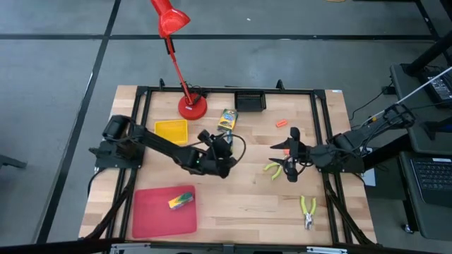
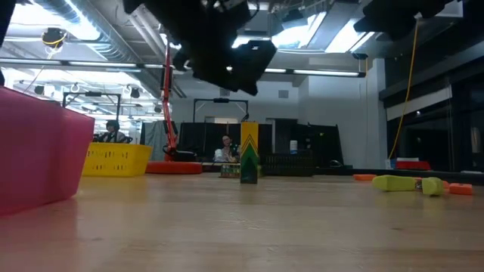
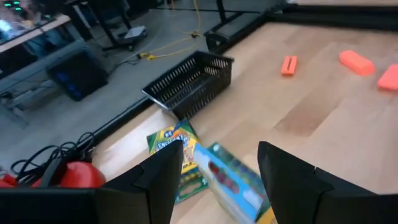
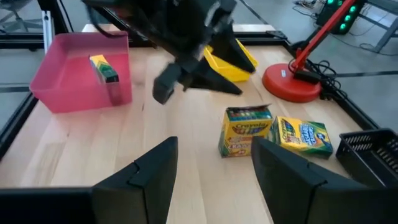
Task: Pick & Place School Supplies
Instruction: Put the bottom crayon box into the pink bin
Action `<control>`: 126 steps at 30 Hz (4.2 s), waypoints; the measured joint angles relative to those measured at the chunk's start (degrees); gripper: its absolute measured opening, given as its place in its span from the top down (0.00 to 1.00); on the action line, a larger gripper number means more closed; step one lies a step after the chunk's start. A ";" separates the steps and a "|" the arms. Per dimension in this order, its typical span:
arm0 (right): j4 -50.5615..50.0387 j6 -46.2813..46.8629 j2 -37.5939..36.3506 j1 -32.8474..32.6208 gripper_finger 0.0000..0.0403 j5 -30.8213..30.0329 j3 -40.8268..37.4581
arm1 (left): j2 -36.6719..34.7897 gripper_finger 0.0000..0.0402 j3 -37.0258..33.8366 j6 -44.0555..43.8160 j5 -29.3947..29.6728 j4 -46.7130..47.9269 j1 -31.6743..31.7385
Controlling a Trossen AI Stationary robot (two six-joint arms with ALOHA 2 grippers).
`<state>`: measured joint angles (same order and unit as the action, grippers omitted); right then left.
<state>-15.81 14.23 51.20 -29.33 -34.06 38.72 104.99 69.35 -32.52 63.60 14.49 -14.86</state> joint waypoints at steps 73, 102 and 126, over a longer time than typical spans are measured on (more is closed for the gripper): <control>-11.10 9.34 -0.20 -3.51 0.48 -5.39 -0.04 | 5.86 0.40 27.64 -25.26 -58.39 42.51 22.16; -12.37 9.41 -0.20 -3.51 0.48 -4.92 -0.04 | 9.20 0.99 27.68 -19.59 -55.36 40.84 19.49; -12.42 13.87 -0.20 -8.29 0.48 -10.09 -0.04 | -6.12 0.99 27.64 -49.17 -45.26 60.19 -15.83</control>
<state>-28.23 28.10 51.00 -37.63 -44.15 38.68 98.87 96.99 -81.69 18.35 74.67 -30.69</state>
